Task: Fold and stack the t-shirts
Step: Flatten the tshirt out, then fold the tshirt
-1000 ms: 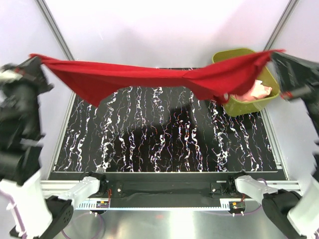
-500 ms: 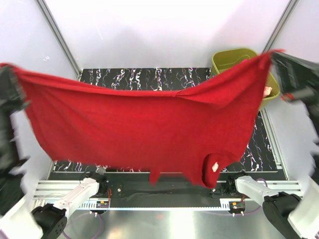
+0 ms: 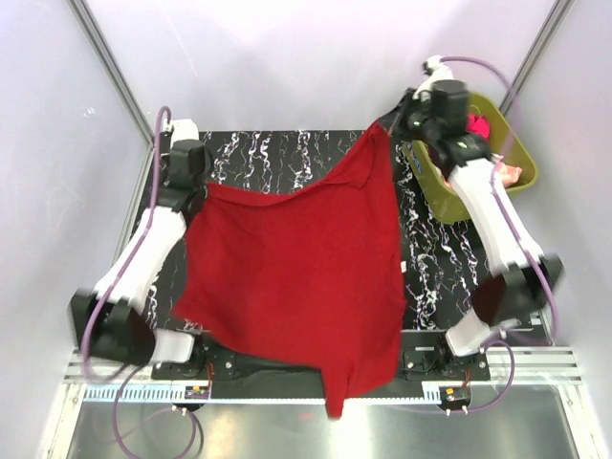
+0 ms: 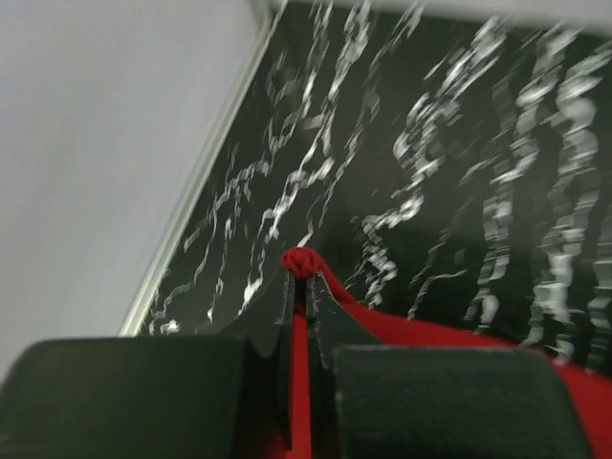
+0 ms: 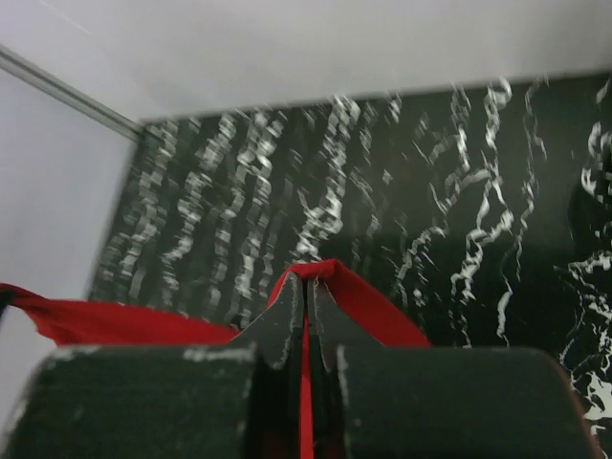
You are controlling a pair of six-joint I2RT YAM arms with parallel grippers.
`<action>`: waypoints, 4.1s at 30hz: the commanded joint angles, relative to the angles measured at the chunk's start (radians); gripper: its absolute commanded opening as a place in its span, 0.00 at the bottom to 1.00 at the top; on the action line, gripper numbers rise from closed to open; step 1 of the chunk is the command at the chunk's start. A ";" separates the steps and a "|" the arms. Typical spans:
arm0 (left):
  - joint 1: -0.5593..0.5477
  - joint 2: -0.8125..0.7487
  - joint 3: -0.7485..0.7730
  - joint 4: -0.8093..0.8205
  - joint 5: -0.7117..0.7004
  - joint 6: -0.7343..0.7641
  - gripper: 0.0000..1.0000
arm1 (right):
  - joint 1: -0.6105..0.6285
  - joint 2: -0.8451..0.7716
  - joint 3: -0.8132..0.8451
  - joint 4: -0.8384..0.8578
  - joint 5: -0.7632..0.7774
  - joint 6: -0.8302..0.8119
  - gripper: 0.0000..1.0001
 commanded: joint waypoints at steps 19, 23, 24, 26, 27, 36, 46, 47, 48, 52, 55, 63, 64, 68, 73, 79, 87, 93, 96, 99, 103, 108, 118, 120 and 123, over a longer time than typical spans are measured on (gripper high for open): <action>0.162 0.685 0.414 -0.106 0.206 -0.159 0.01 | -0.059 0.527 0.399 -0.093 0.038 -0.107 0.00; 0.177 0.682 0.428 -0.130 0.232 -0.152 0.02 | -0.065 0.481 0.333 -0.110 0.034 -0.084 0.00; 0.180 0.682 0.431 -0.135 0.241 -0.154 0.02 | -0.067 0.457 0.316 -0.110 0.031 -0.077 0.00; 0.183 0.686 0.437 -0.155 0.258 -0.152 0.03 | -0.068 0.438 0.275 -0.124 0.028 -0.075 0.00; 0.183 0.688 0.439 -0.163 0.258 -0.154 0.03 | -0.068 0.424 0.264 -0.133 0.026 -0.072 0.00; 0.188 0.677 0.417 -0.238 0.249 -0.168 0.03 | -0.070 0.303 0.137 -0.228 0.015 -0.054 0.00; 0.195 0.691 0.436 -0.347 0.238 -0.188 0.03 | -0.071 0.170 -0.018 -0.348 0.008 0.006 0.00; 0.215 0.694 0.434 -0.350 0.238 -0.188 0.04 | -0.070 0.151 -0.037 -0.346 0.002 0.014 0.00; 0.218 0.696 0.436 -0.354 0.234 -0.189 0.04 | -0.071 0.144 -0.056 -0.340 -0.006 0.024 0.00; 0.226 0.702 0.440 -0.364 0.231 -0.194 0.04 | -0.071 0.105 -0.155 -0.307 -0.037 0.063 0.00; 0.234 0.703 0.446 -0.368 0.226 -0.195 0.04 | -0.071 0.091 -0.184 -0.305 -0.041 0.081 0.00; 0.238 0.731 0.442 -0.381 0.226 -0.194 0.04 | -0.071 0.076 -0.227 -0.313 -0.035 0.092 0.00; 0.238 0.731 0.439 -0.379 0.231 -0.195 0.04 | -0.071 0.079 -0.234 -0.313 -0.029 0.090 0.00; 0.238 0.737 0.429 -0.376 0.232 -0.195 0.04 | -0.071 0.087 -0.238 -0.313 -0.021 0.089 0.00; 0.238 0.742 0.433 -0.379 0.229 -0.195 0.04 | -0.071 0.091 -0.253 -0.316 -0.025 0.092 0.00; 0.238 0.742 0.434 -0.396 0.206 -0.214 0.14 | -0.071 0.096 -0.271 -0.345 -0.012 0.090 0.01; 0.248 0.608 0.397 -0.462 0.065 -0.336 0.59 | -0.071 0.015 -0.371 -0.425 -0.005 0.014 0.46; 0.249 0.423 0.260 -0.416 0.259 -0.442 0.58 | -0.070 0.018 -0.345 -0.457 0.016 -0.026 0.60; 0.249 0.381 0.152 -0.404 0.374 -0.479 0.49 | -0.068 0.015 -0.374 -0.443 -0.027 -0.019 0.62; 0.249 0.375 0.055 -0.370 0.466 -0.469 0.43 | -0.059 0.006 -0.429 -0.415 -0.055 -0.008 0.63; 0.246 0.398 0.028 -0.377 0.516 -0.424 0.47 | -0.039 -0.004 -0.481 -0.379 -0.098 0.023 0.61; 0.220 0.398 0.018 -0.387 0.542 -0.425 0.47 | 0.020 0.009 -0.529 -0.328 -0.121 0.047 0.56; 0.278 0.369 -0.182 -0.519 0.574 -0.683 0.18 | 0.059 0.050 -0.534 -0.265 -0.140 0.060 0.45; 0.336 0.295 -0.259 -0.505 0.616 -0.747 0.21 | 0.059 0.053 -0.532 -0.265 -0.138 0.052 0.45; 0.416 0.223 -0.330 -0.618 0.585 -0.835 0.19 | 0.059 0.046 -0.540 -0.270 -0.136 0.038 0.45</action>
